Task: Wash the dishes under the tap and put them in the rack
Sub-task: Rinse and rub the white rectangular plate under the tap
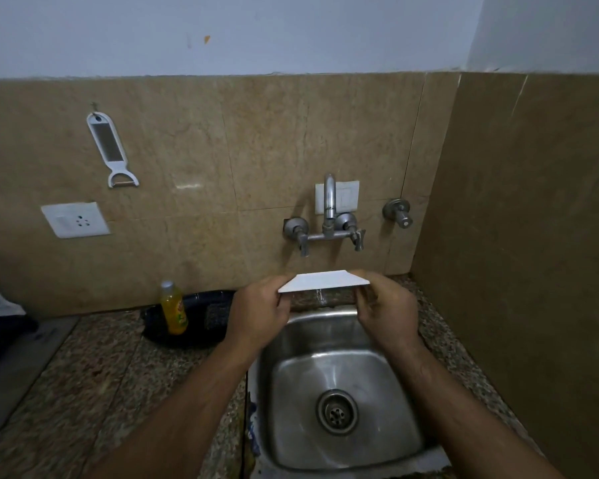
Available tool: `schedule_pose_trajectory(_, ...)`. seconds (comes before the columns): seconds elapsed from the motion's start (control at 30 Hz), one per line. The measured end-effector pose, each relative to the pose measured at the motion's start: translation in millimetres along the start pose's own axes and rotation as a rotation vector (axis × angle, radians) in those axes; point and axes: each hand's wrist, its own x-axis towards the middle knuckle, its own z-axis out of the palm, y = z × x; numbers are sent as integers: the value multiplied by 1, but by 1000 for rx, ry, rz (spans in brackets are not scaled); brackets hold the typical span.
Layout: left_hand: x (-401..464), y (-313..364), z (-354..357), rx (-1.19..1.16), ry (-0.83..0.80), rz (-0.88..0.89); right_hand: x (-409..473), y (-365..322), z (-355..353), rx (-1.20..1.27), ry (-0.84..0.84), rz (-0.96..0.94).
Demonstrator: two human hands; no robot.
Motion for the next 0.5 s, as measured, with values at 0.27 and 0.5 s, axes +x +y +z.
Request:
schedule_pose_trajectory(0.27, 9, -11, 13, 86, -340, -220, -1, 9, 10, 22, -286, 217)
schedule_pose_trajectory(0.5, 13, -18, 15, 42, -348, -230, 3, 5, 11, 43, -330, 269)
